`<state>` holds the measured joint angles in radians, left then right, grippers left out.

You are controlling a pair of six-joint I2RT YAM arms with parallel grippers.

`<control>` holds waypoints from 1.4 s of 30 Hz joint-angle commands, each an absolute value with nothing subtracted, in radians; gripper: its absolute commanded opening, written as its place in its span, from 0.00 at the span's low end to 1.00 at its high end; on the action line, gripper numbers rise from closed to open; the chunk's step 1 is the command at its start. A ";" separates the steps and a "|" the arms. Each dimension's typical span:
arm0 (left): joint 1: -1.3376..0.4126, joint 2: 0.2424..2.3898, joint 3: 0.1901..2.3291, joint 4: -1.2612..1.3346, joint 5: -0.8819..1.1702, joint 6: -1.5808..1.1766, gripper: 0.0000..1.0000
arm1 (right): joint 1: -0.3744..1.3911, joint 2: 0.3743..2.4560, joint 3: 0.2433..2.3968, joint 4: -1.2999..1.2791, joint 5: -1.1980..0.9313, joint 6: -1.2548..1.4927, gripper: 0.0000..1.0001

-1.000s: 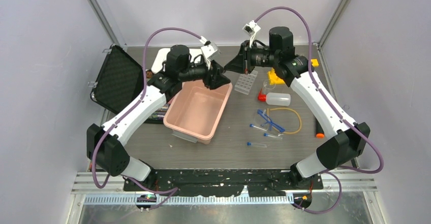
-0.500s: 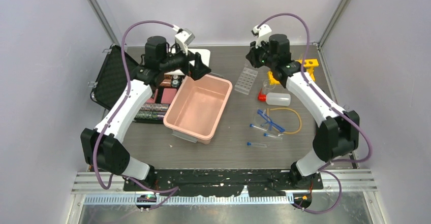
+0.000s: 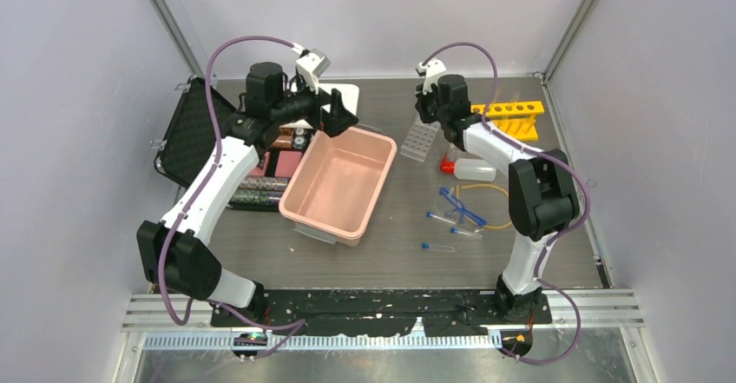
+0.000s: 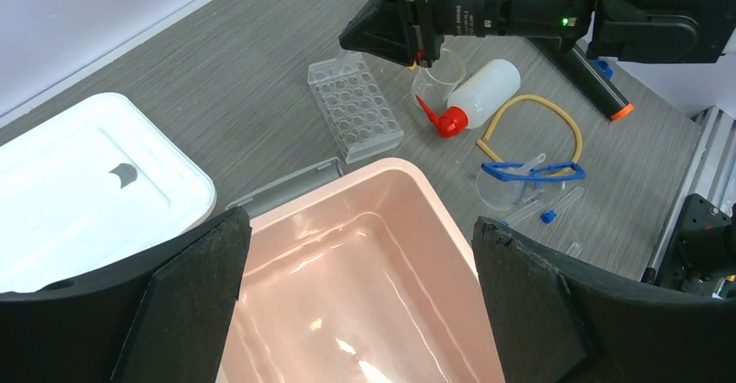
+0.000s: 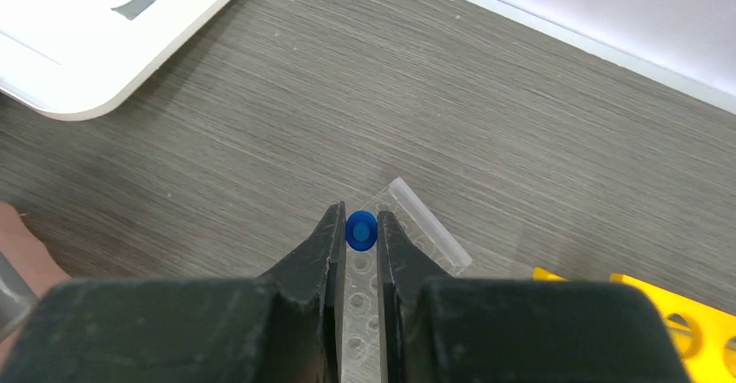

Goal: Organize the chemistry lab equipment

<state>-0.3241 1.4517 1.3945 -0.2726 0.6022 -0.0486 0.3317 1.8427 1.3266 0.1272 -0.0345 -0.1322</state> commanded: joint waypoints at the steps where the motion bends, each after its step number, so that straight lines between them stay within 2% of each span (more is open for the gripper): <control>1: -0.321 1.442 1.384 -0.257 0.650 -0.027 1.00 | 0.315 1.798 1.406 0.146 -0.126 -0.048 0.05; 6: -0.370 1.461 1.372 -0.171 0.674 0.083 1.00 | 0.275 1.651 1.475 -0.002 -0.510 0.100 0.05; 10: -0.431 1.507 1.416 -0.139 0.651 0.172 1.00 | 0.281 1.548 1.471 -0.108 -0.697 0.192 0.05; 18: -0.550 1.543 1.443 -0.062 0.580 0.250 0.95 | 0.314 1.425 1.411 -0.159 -0.788 0.262 0.05; 22: -0.570 1.540 1.432 -0.039 0.550 0.263 0.86 | 0.324 1.411 1.415 -0.196 -0.834 0.258 0.05; 24: -0.572 1.537 1.429 -0.041 0.567 0.276 0.77 | 0.327 1.402 1.416 -0.233 -0.856 0.239 0.05; 25: -0.573 1.534 1.427 -0.045 0.585 0.287 0.70 | 0.327 1.399 1.415 -0.247 -0.861 0.231 0.05; 27: -0.574 1.527 1.417 -0.065 0.629 0.323 0.47 | 0.328 1.391 1.418 -0.286 -0.872 0.207 0.07; 30: -0.578 1.509 1.383 -0.074 0.645 0.387 0.07 | 0.328 1.385 1.443 -0.360 -0.887 0.173 0.13; 31: -0.582 1.503 1.369 -0.074 0.646 0.414 0.01 | 0.327 1.383 1.449 -0.388 -0.893 0.160 0.14; 35: -0.594 1.486 1.339 -0.074 0.652 0.490 0.00 | 0.326 1.392 1.483 -0.454 -0.897 0.126 0.16; 39: -0.604 1.481 1.326 -0.073 0.646 0.523 0.00 | 0.326 1.428 1.542 -0.538 -0.898 0.080 0.07; 40: -0.604 1.482 1.323 -0.073 0.633 0.526 0.10 | 0.325 1.436 1.571 -0.562 -0.898 0.068 0.06; 42: -0.603 1.481 1.319 -0.072 0.584 0.522 0.56 | 0.313 1.463 1.621 -0.631 -0.884 0.032 0.05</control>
<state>-0.6090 1.5208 1.3319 -0.1089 0.6548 0.4644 0.3191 1.4410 1.5005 -0.4934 -0.8371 0.0921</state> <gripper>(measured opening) 0.191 0.179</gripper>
